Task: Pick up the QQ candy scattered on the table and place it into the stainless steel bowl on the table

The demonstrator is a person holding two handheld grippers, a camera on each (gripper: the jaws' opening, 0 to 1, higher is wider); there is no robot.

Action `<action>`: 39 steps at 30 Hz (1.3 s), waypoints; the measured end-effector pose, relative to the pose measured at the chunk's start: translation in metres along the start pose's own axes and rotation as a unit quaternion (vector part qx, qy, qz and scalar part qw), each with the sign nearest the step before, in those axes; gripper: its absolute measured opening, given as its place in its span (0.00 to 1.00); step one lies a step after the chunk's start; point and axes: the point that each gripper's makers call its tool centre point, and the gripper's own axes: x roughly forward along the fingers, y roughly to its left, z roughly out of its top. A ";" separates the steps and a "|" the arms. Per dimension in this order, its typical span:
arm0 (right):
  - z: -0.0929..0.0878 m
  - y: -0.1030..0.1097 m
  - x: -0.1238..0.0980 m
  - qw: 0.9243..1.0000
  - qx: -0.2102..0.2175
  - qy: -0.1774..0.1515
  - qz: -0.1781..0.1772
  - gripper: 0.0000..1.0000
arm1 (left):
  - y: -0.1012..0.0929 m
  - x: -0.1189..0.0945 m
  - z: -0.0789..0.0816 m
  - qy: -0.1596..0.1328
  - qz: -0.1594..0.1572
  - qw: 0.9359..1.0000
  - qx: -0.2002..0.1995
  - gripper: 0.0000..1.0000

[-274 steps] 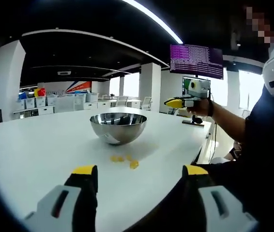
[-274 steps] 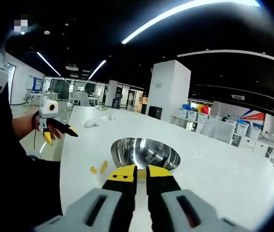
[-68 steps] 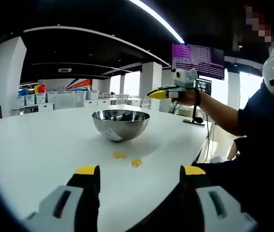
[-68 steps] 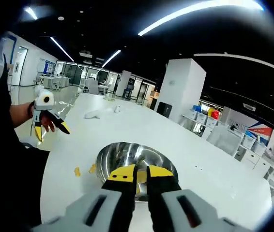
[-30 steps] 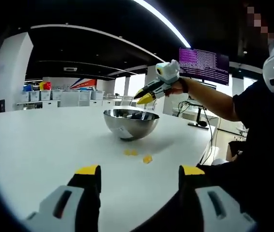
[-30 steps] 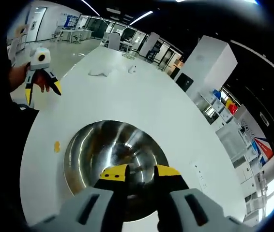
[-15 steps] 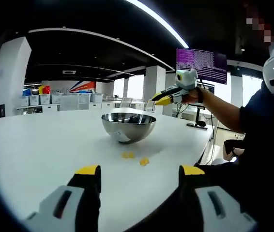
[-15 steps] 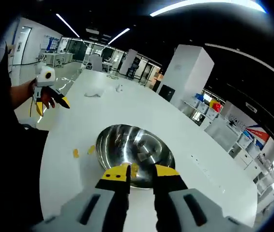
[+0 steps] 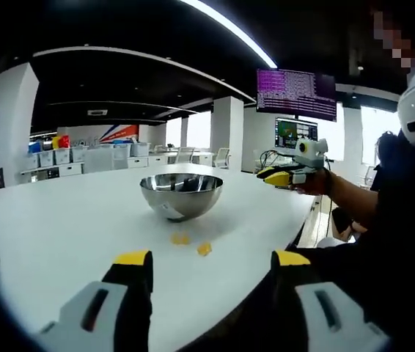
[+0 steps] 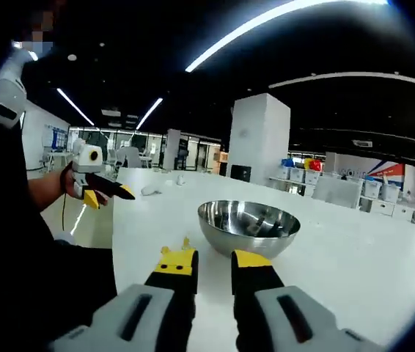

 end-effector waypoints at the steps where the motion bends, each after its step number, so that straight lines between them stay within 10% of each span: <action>1: -0.002 0.001 -0.002 1.000 0.006 -0.003 0.001 0.19 | -0.001 0.000 0.000 0.003 0.000 1.000 0.001 0.65; 14: -0.028 0.013 -0.006 1.000 0.009 0.018 0.023 0.20 | -0.007 0.007 0.005 0.005 -0.002 1.000 0.009 0.65; 39: -0.061 0.094 0.135 0.984 -0.037 0.092 0.146 0.20 | 0.006 -0.026 -0.002 -0.003 0.020 1.000 -0.004 0.65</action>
